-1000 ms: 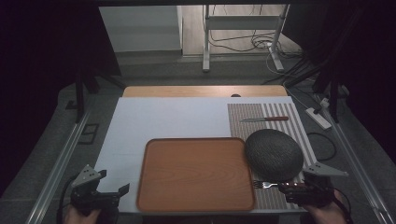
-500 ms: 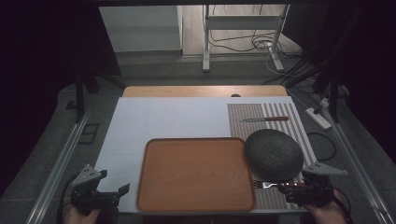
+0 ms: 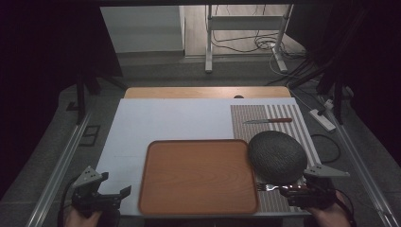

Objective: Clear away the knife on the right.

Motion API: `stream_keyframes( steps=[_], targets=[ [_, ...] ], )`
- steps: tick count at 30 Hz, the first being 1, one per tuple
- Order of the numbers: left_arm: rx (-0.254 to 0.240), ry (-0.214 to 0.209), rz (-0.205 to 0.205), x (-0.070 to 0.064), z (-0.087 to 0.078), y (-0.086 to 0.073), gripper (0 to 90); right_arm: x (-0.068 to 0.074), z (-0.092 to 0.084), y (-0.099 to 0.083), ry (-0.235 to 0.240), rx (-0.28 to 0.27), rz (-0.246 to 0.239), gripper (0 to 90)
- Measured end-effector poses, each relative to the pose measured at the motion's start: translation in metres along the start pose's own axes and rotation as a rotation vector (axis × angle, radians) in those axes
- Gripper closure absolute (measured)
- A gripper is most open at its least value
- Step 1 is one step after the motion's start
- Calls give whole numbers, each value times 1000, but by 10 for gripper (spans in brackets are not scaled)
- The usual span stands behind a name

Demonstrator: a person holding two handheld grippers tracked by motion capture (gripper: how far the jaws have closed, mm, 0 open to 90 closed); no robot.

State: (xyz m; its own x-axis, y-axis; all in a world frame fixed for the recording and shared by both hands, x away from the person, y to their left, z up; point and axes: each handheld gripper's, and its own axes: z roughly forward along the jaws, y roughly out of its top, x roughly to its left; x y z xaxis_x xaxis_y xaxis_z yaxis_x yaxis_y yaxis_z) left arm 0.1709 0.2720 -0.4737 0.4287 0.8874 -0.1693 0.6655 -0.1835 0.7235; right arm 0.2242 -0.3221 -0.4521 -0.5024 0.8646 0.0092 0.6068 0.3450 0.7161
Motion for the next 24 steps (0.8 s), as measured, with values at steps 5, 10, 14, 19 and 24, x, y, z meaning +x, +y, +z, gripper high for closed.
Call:
stream_keyframes(
  steps=[5, 10, 14, 19, 24],
  targets=[
    [0, -2, -1, 0, 0, 0, 14, 1, 2, 2, 12, -4, -14, 0],
    [0, -2, -3, 0, 0, 0, 13, 0, 2, 3, 18, -19, -23, 0],
    [1, -2, -10, 1, 0, 0, 12, 1, 3, 5, 30, -38, -39, 0],
    [-1, -2, -13, 1, 0, 0, 12, 1, 6, 7, 41, -42, -51, 0],
    [-1, -2, -14, 1, 0, 0, 12, -1, 11, 10, 62, -44, -62, 0]
  ],
)
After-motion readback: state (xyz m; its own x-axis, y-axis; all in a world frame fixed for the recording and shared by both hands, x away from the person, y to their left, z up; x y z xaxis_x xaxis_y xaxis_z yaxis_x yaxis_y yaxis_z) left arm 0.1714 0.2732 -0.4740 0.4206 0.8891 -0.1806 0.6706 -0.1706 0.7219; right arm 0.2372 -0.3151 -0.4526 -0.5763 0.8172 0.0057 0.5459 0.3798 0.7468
